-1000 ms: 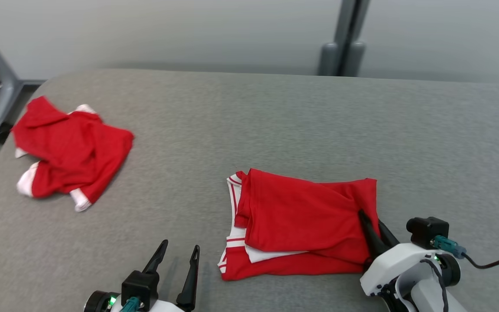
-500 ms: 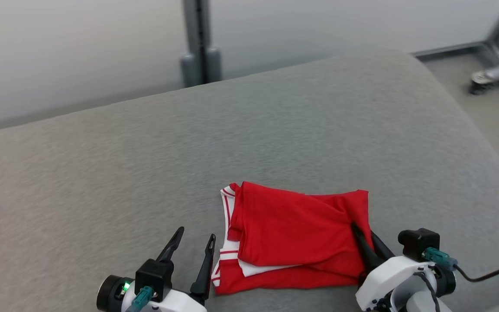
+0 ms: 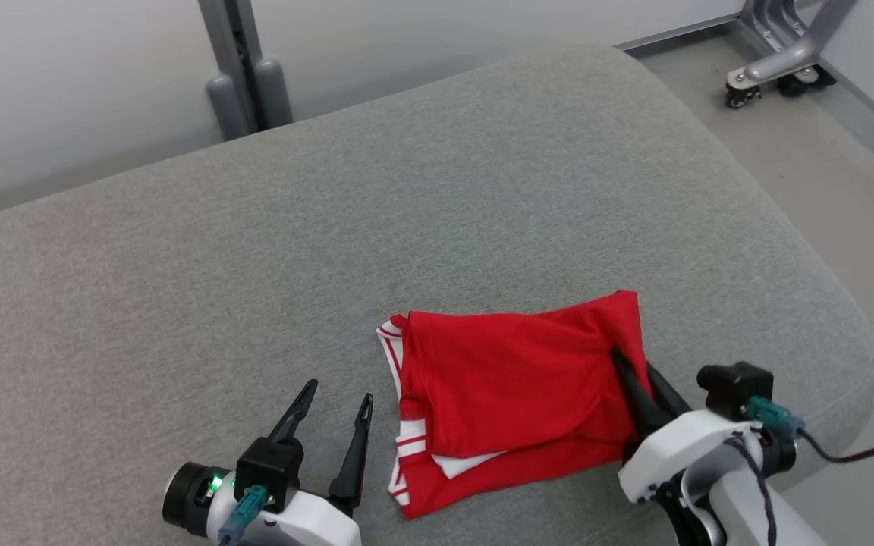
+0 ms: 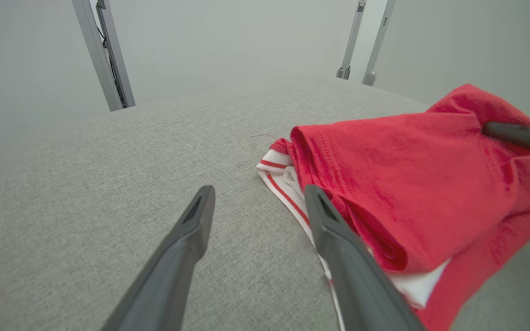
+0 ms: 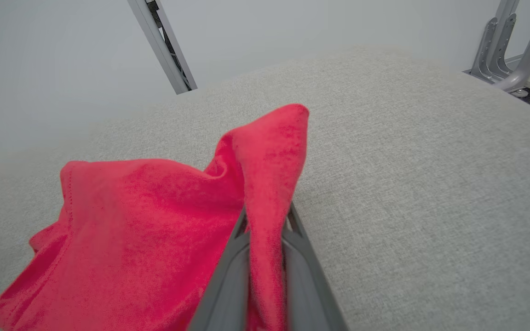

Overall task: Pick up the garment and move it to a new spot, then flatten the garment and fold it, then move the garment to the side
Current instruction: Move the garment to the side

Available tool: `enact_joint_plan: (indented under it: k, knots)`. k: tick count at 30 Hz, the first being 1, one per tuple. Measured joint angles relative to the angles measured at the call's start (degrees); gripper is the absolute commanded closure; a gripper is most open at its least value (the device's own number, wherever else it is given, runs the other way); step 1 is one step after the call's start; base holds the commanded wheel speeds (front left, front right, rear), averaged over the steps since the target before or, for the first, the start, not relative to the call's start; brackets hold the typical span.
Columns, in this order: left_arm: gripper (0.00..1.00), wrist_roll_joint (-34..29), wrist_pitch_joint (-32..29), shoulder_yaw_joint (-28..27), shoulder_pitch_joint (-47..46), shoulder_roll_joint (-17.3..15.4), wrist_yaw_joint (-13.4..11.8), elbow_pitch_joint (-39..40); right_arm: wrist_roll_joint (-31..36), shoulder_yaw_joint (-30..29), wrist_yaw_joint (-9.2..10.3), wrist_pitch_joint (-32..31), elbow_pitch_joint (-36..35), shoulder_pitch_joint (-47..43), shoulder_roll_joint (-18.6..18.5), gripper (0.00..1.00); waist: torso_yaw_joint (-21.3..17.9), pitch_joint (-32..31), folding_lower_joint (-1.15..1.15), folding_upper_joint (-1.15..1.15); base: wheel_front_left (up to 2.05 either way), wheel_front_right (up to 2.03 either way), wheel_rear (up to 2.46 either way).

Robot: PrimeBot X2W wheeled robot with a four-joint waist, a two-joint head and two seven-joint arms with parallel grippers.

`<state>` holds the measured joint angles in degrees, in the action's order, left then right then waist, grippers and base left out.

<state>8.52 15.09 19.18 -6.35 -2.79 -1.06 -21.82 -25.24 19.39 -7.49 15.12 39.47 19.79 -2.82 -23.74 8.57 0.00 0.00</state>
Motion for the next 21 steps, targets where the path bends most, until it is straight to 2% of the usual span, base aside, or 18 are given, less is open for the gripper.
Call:
enact_joint_plan:
  k: [5,9,18,21]
  knots:
    - [0.00,-2.2,0.0,-0.7,-1.4,0.0,0.8,0.3,2.9,-3.8,-0.01,0.0,2.3,5.5,0.1,1.00,3.1,1.7,0.00,0.00,0.00,0.00,0.00]
    - [0.00,-2.8,0.0,-1.6,-2.2,0.0,1.5,0.7,8.0,-10.5,-0.01,0.0,5.4,10.8,-0.3,1.00,6.3,3.5,0.00,0.00,0.00,0.00,0.00]
    - [0.00,-4.6,0.0,-2.2,-4.6,-0.1,2.6,1.7,19.0,-28.9,-0.01,0.0,12.4,19.0,-8.9,1.00,13.2,8.1,0.00,0.00,0.00,0.00,0.00]
    - [0.00,-5.0,0.0,-2.3,-4.9,-0.2,3.1,2.0,21.8,-35.9,-0.01,0.0,13.7,20.5,-12.9,1.00,15.1,9.3,0.00,0.00,0.00,0.00,0.00]
